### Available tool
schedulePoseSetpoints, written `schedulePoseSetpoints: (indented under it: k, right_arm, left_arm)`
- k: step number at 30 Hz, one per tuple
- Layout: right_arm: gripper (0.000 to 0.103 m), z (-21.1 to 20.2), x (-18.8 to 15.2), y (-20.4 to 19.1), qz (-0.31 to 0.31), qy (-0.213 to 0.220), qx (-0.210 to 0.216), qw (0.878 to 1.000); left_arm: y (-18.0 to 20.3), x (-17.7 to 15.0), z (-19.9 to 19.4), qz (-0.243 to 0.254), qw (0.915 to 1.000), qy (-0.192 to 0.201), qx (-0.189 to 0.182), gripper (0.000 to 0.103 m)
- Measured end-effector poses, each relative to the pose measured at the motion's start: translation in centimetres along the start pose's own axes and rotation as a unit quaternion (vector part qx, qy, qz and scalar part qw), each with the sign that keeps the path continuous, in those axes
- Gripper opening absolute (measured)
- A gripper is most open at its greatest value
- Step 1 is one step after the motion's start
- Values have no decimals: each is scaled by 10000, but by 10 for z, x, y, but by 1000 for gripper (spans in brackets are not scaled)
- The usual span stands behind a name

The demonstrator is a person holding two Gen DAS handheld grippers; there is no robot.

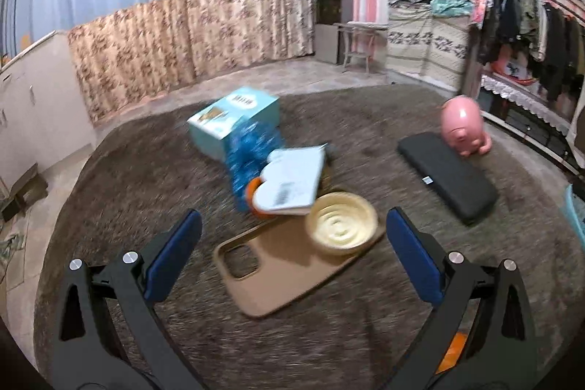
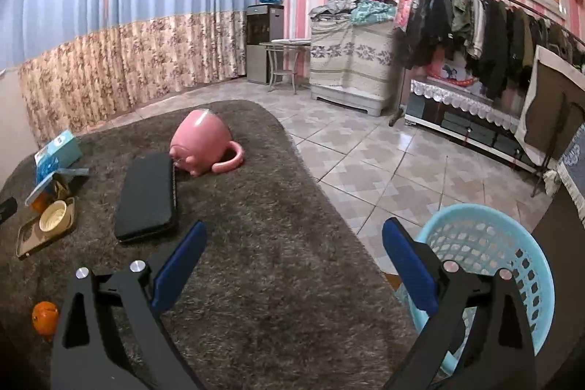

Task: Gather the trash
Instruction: 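Move both tools back over the items on the rug, then grasp the white barcode card with the left tool while the right tool grasps the cream round dish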

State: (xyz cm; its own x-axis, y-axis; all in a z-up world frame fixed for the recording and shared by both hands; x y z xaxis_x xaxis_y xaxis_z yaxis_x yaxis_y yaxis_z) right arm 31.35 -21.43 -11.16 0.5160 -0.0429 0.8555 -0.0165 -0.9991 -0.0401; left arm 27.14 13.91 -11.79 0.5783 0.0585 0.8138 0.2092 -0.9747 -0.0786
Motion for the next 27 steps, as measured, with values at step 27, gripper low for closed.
schedulePoseSetpoints:
  k: [27]
  right_arm:
    - [95, 21, -25, -40, -863, -452, 71, 9952]
  left_arm:
    - [-2, 10, 62, 101, 9988, -239, -405, 80]
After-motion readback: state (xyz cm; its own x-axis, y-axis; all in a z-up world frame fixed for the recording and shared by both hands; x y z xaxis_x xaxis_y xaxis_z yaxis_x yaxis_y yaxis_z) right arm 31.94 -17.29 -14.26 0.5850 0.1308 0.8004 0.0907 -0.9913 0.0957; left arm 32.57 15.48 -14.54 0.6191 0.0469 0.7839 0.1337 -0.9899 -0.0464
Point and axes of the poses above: each gripper's, at about its wrist camera, not at the fingertips, and z roughly the way its jaws point, y to its right, x to its top, the point moved 9 cm from there along z, roughly the way its jaws point, and after that the axes turned 4 degrees about z, right-handed, at the moved point
